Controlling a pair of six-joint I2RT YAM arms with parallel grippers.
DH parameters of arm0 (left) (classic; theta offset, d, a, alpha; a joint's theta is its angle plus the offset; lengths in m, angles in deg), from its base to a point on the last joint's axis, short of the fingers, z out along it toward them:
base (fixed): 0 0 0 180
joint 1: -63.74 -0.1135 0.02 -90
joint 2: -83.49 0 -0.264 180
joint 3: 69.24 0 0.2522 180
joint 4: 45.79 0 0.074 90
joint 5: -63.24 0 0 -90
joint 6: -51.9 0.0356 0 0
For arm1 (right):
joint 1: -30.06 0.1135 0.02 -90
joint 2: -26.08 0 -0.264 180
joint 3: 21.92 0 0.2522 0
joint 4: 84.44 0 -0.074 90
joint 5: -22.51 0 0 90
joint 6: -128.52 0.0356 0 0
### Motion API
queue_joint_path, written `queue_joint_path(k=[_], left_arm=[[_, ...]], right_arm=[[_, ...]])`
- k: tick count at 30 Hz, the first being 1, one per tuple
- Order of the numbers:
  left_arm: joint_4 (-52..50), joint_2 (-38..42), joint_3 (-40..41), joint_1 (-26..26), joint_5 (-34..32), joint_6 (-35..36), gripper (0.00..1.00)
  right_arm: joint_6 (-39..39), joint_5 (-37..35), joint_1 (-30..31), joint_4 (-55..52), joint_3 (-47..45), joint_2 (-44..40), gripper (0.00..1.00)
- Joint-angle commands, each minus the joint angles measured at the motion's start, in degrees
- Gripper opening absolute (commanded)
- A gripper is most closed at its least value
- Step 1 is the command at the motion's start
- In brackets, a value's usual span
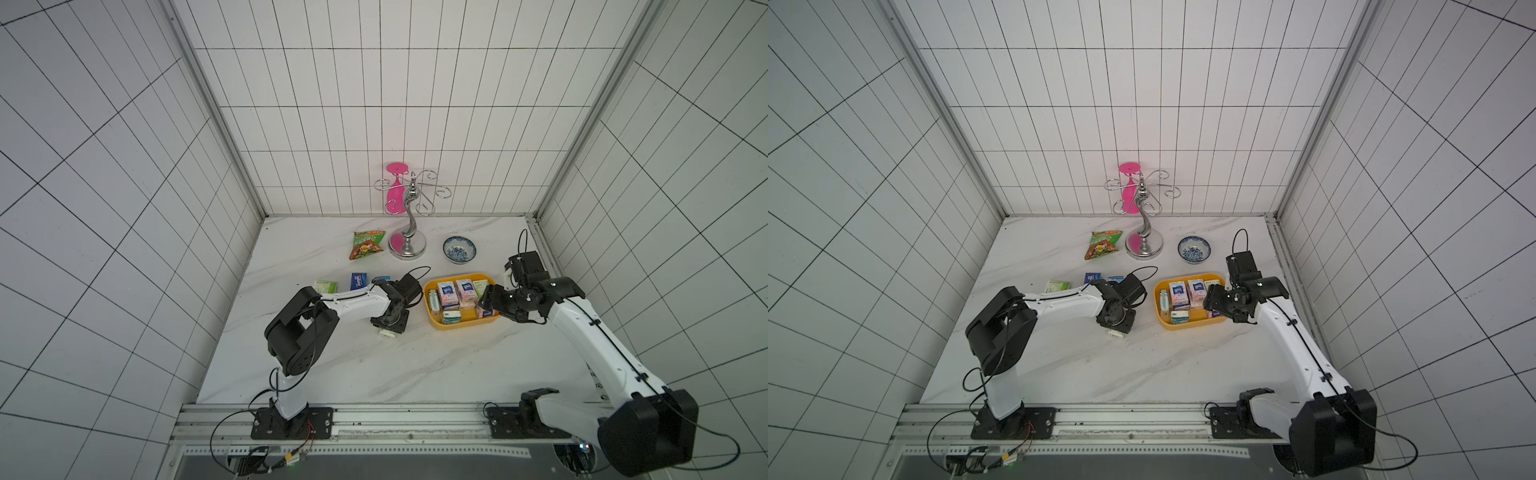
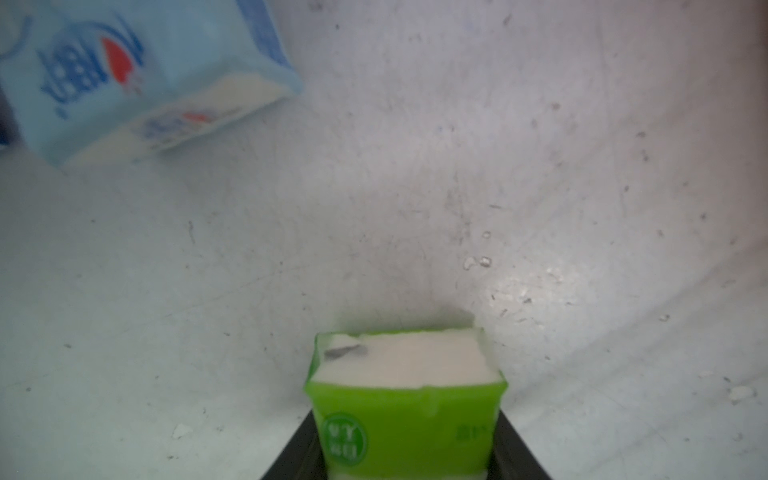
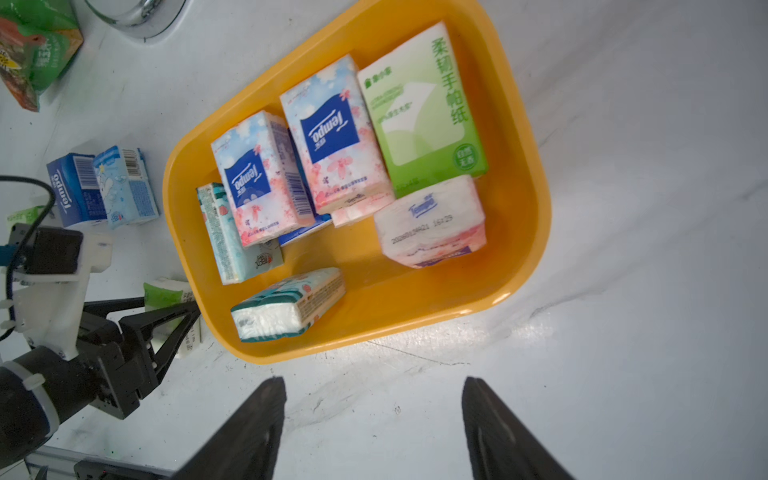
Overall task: Put the pocket tissues into the storage box
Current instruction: Pick up the pocket tissues from the center of the board.
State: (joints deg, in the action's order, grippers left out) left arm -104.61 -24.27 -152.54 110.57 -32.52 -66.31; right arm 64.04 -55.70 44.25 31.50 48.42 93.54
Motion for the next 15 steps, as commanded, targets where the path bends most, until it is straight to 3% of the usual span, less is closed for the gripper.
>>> queue_joint_path(k=[1,7,15], left_arm=[[-1.02,0.58,-1.10,0.19,0.33,-0.60,0.46],[-2.05,6.50,-2.72,0.18,0.96,-4.47,0.46],[5.65,16.32,-3.89,4.17,-2.18,-12.11,0.47]], right_arm=[[-3.56,2.49,-4.77,-0.48,-0.39,0.95,0.71],[-8.01,6.18,-9.81,0.78,0.31,5.36,0.71],[-4.95,4.51,-15.38,3.70,-0.35,8.60,0.72]])
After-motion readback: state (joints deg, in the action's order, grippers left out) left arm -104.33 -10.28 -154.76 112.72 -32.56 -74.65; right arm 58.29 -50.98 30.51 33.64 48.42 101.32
